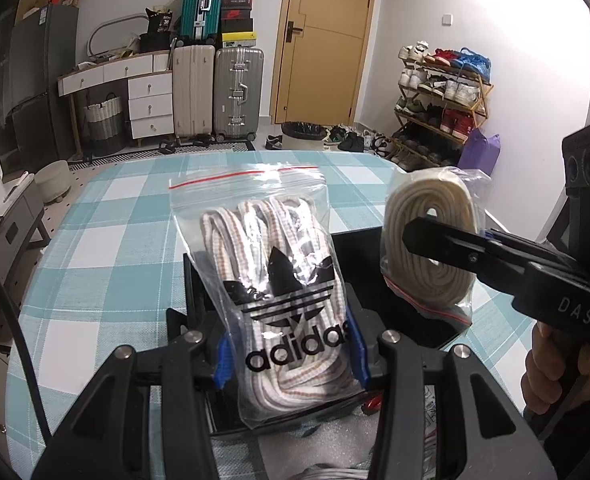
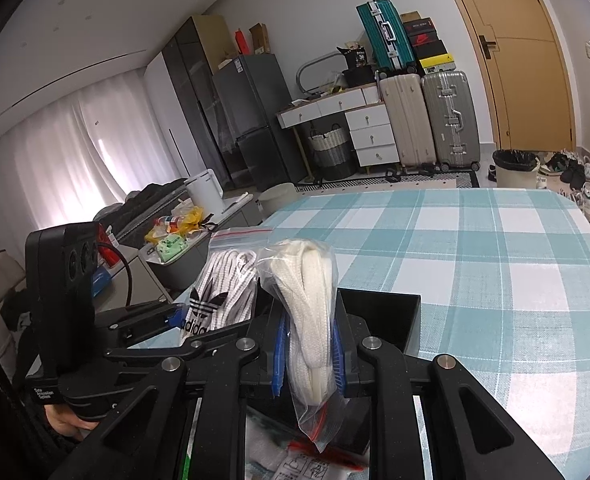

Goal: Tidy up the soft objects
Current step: 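Lower the adidas bag and rope bag into the black box with both grippers, then open both grippers and withdraw them from the black box, then move the right gripper to the green medicine sachet and grasp it, then lift the green sachet with the right gripper while the left gripper grasps a small green packet, then carry the green sachet toward the black box with the right gripper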

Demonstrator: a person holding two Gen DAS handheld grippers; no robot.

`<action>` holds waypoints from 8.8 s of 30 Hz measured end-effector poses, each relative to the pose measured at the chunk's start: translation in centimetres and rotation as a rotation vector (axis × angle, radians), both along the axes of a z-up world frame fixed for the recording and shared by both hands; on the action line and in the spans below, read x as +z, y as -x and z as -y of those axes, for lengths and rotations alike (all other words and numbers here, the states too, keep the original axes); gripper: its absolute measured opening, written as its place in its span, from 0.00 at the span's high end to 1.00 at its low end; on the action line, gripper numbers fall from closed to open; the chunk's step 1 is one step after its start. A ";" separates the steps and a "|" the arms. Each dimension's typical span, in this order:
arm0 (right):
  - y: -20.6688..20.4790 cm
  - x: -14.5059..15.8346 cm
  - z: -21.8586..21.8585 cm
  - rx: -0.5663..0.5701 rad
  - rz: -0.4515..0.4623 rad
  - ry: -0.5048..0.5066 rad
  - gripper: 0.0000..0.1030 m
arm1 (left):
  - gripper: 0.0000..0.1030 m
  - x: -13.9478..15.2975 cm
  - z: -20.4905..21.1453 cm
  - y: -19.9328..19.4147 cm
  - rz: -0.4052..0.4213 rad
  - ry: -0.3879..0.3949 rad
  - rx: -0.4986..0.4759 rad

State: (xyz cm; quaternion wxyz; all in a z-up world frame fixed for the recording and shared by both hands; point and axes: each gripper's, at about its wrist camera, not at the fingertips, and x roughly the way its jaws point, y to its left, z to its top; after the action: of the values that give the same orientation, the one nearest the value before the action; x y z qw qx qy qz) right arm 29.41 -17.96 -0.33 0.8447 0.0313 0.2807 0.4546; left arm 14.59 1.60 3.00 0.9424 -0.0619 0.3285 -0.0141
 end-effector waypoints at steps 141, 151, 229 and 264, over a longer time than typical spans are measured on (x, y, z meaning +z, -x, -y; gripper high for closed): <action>14.5 -9.4 4.7 0.058 0.035 0.449 0.46 | 0.00 -3.8 0.9 12.2 -0.015 -0.112 -0.071; 15.1 -8.8 5.7 0.061 0.035 0.411 0.51 | 0.00 -3.8 0.9 12.1 -0.045 -0.119 -0.068; 15.0 -5.8 7.1 -0.020 0.110 0.319 0.51 | 0.58 -0.1 0.4 14.2 -0.044 -0.113 -0.150; 14.8 -4.7 7.0 -0.026 0.134 0.285 0.51 | 0.57 -0.9 -2.6 15.3 -0.034 -0.121 -0.019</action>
State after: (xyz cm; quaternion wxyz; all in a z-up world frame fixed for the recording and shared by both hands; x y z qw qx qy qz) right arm 14.63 -25.00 -5.06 0.8633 -0.1157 0.2848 0.4003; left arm -0.66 4.24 2.09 0.9385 -0.0017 0.3452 -0.0021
